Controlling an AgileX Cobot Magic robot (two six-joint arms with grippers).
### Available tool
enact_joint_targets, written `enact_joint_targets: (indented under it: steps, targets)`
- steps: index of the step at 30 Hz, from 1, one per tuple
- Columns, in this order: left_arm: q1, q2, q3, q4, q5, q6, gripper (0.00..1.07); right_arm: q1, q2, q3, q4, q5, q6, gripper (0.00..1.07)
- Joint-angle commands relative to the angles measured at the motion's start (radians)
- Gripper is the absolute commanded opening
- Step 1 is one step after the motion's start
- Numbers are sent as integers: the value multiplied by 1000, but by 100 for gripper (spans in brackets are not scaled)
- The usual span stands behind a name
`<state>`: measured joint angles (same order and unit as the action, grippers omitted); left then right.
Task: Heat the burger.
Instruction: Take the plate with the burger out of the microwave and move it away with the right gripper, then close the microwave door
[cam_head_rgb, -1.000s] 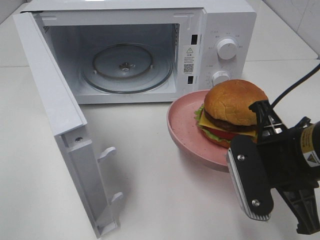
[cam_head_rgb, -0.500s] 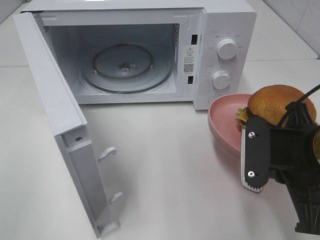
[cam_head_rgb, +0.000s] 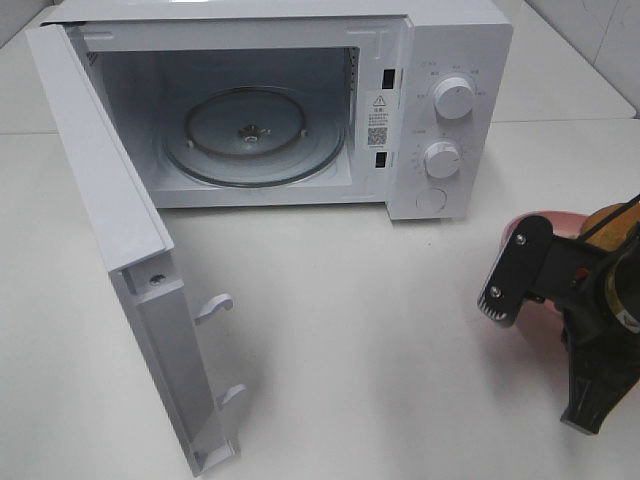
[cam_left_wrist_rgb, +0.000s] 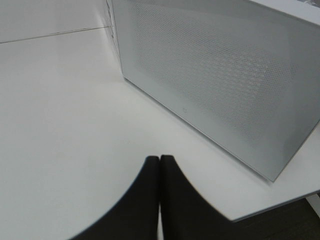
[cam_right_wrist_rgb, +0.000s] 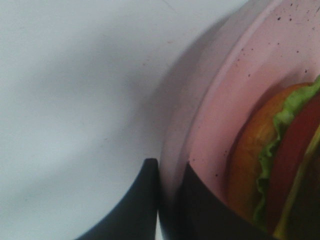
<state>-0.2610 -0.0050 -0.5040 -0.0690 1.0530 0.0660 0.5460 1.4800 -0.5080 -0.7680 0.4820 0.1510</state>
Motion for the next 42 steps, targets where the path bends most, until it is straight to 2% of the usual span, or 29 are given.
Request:
enact_joint_targets:
  steps: [1,7,19,20,21,23,24,25,26,27,28,29,30,37,42]
  targets:
    - [3,-22,3,-4,-13,0,0,-38,22,-48,-59,-12,13,0]
    - [3,-22,3,-4,-13,0,0,-123,135,-128,-63,15,-4,0]
    - [3,-22,3,-4,-13,0,0,-127,233,-129,-69,8,-47,2]
    - [3,-22,3,-4,-13,0,0,-127,232,-129,-54,8,-42,7]
    - [3,-22,3,-4,-13,0,0,-127,232,-129,-54,8,-42,7]
    - [3,-22,3,-4,-13,0,0,-127,232,-129,-11,9,-42,24]
    - [3,-22,3,-4,-13,0,0,-127,232,-129,-11,9,-42,24]
    - [3,-22,3,-4,-13,0,0,-127,232,-129,6,9,-42,32]
    - [3,-22,3,-4,-13,0,0,-127,232,-129,6,9,-42,32]
    - [3,-22,3,-4,-13,0,0,-127,232,-129,28,12,-42,43]
    - [3,-22,3,-4,-13,0,0,-127,232,-129,28,12,-42,43]
    - [3,-22,3,-4,-13,0,0,-127,232,-129,55,12,-35,52]
    - [3,-22,3,-4,-13,0,0,-127,230,-129,76,16,-5,56]
    - [3,-22,3,-4,-13,0,0,-127,175,-162,149,34,97,56]
    - [3,-22,3,-4,-13,0,0,-127,100,-221,318,137,110,57]
